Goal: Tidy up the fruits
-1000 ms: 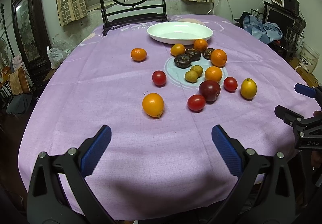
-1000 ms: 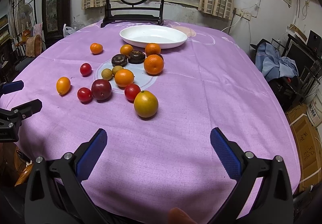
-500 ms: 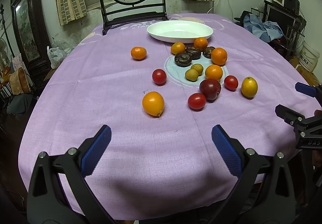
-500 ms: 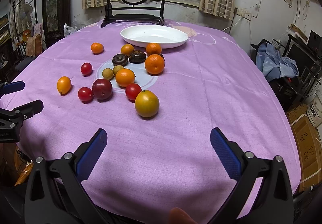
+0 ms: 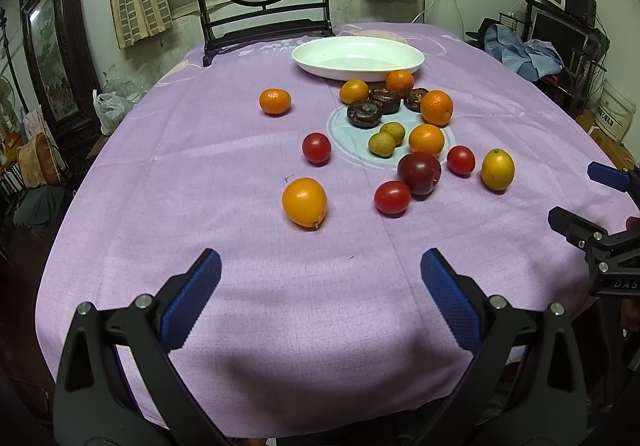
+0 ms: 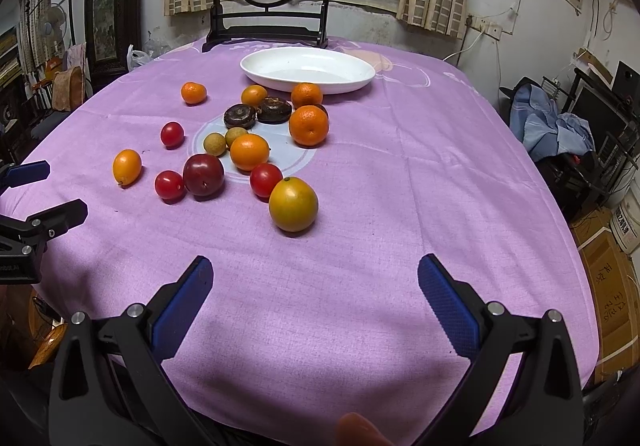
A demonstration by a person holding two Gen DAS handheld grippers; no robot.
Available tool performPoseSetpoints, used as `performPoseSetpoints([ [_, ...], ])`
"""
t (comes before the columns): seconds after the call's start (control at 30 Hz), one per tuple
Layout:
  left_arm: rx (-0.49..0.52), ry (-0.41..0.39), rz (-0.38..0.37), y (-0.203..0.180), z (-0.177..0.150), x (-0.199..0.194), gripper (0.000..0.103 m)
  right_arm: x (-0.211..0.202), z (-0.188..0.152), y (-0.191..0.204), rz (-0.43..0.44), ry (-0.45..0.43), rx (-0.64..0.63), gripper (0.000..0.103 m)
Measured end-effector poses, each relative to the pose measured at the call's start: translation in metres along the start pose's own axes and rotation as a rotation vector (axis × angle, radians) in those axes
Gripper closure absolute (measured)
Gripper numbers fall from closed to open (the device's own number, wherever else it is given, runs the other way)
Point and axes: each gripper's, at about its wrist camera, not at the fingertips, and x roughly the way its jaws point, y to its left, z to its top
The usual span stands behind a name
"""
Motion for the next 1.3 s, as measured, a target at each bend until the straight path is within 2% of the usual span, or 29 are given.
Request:
performPoseSetpoints([
  [0.23,0.003,0.014,-0.002,0.000,0.001,0.001,0.002,0.002,0.000,0.000,0.012,-0.002,0.002,0.001],
  [0.5,-0.008,0.044,-0.021,0.003,0.002,0.006,0.002,0.013,-0.002,-0.012,0.100,0.016,0.092,0.001],
  [0.6,-0.021,0.058,-0.062,0.007,0.002,0.010,0.002,0.007,-0.005,-0.015,0.171,-0.065,0.112,0.001],
  [0.7,-0.021,0.067,-0.079,0.007,0.001,0.015,0.002,0.001,-0.004,-0.012,0.201,-0.134,0.101,0.001],
  [0.77,-0.023,0.053,-0.081,0.007,0.000,0.018,0.002,0.006,0.000,-0.009,0.234,-0.110,0.091,0.001],
  [0.9,-0.024,0.022,-0.093,0.008,-0.002,0.024,0.002,0.025,0.008,-0.001,0.193,-0.069,0.035,0.001],
  [1.0,-0.023,0.031,-0.109,0.012,-0.001,0.030,0.002,0.040,0.019,-0.003,0.120,-0.040,0.010,0.011],
  [1.03,-0.023,0.035,-0.117,0.015,-0.001,0.032,0.002,0.045,0.021,-0.005,0.127,-0.022,0.010,0.020],
  [1.07,-0.020,0.039,-0.128,0.016,0.000,0.034,0.002,0.051,0.024,-0.008,0.147,0.005,0.017,0.024],
  [1.13,-0.019,0.045,-0.146,0.022,0.003,0.037,0.002,0.063,0.029,-0.011,0.164,0.053,0.030,0.031],
  [1.3,-0.029,0.044,-0.162,0.036,0.010,0.044,0.002,0.077,0.035,-0.010,0.150,0.083,0.000,0.044],
])
